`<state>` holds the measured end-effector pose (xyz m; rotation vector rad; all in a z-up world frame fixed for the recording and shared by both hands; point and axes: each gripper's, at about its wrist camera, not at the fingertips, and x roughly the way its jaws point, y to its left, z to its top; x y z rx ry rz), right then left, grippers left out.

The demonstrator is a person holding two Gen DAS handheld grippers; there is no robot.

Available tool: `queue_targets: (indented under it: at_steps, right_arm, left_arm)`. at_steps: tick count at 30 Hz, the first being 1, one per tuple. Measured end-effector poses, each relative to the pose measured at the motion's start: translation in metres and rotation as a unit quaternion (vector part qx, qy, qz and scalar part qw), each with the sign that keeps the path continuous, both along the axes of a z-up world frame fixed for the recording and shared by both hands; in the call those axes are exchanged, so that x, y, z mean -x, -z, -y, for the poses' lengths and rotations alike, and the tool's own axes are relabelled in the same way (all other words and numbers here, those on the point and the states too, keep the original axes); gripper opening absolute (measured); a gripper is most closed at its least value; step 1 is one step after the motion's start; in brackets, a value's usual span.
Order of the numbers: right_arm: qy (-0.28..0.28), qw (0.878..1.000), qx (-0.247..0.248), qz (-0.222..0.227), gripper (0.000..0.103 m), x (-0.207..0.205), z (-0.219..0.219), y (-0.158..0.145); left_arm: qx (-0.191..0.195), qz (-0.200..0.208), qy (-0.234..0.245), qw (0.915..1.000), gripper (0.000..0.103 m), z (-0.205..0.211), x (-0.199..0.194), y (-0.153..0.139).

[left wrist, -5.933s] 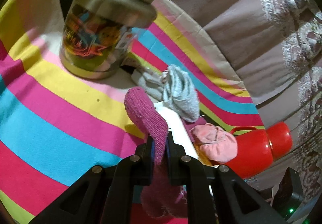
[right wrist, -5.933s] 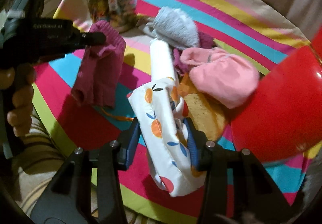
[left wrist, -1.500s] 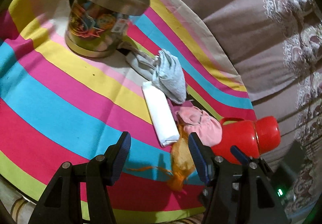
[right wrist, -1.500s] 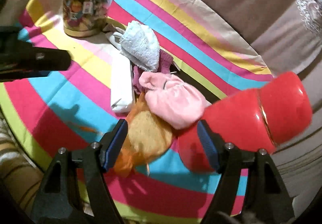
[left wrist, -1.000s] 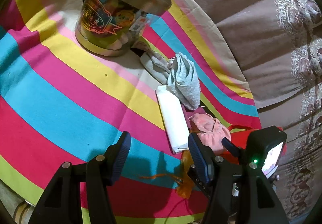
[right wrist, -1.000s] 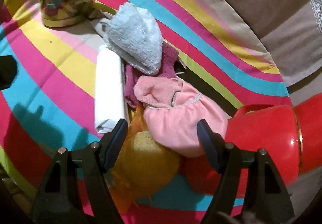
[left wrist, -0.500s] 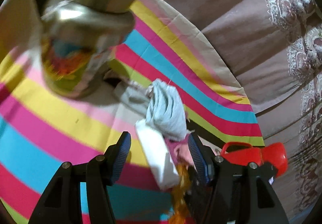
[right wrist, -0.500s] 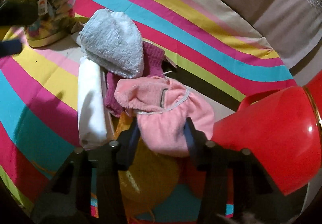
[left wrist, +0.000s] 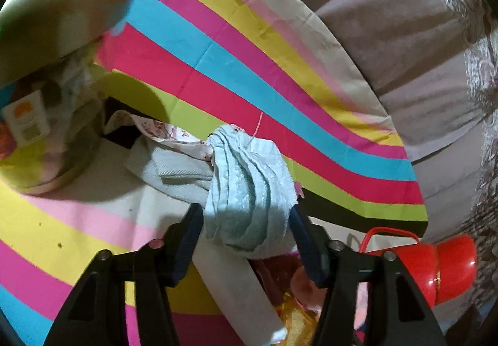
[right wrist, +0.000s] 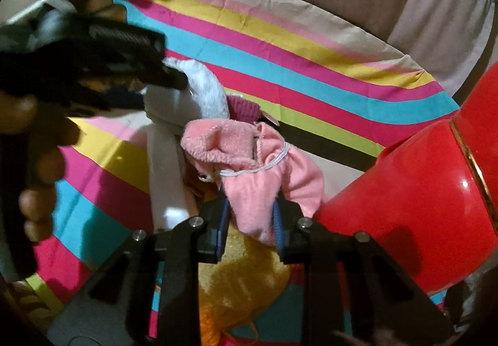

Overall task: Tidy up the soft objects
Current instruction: 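Grasp the light blue fuzzy sock with the left gripper while the right gripper grasps the pink knit item, then lift the sock and pink item and carry both toward the white box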

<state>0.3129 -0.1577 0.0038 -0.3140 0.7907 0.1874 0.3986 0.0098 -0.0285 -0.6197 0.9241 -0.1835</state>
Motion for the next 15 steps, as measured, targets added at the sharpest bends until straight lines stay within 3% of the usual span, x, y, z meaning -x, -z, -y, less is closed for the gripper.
queue_targets:
  at_steps: [1, 2, 4, 15]
  right_arm:
    - [-0.001, 1.0, -0.004, 0.001, 0.028, 0.0, 0.0, -0.001]
    - [-0.001, 1.0, -0.008, 0.003, 0.028, 0.002, 0.0, -0.003]
    - [-0.003, 1.0, -0.018, 0.005, 0.028, 0.004, 0.0, -0.006]
    - [-0.012, 0.999, -0.043, 0.008, 0.028, 0.023, 0.006, -0.017]
  left_arm:
    - [-0.004, -0.001, 0.003, 1.0, 0.031, 0.001, -0.003, 0.001]
    - [-0.01, -0.003, 0.006, 0.9999, 0.022, 0.003, -0.005, 0.003]
    - [-0.013, 0.002, 0.012, 0.9998, 0.015, 0.004, -0.006, 0.003]
    - [0.01, 0.053, -0.001, 0.9986, 0.012, -0.01, 0.025, -0.027]
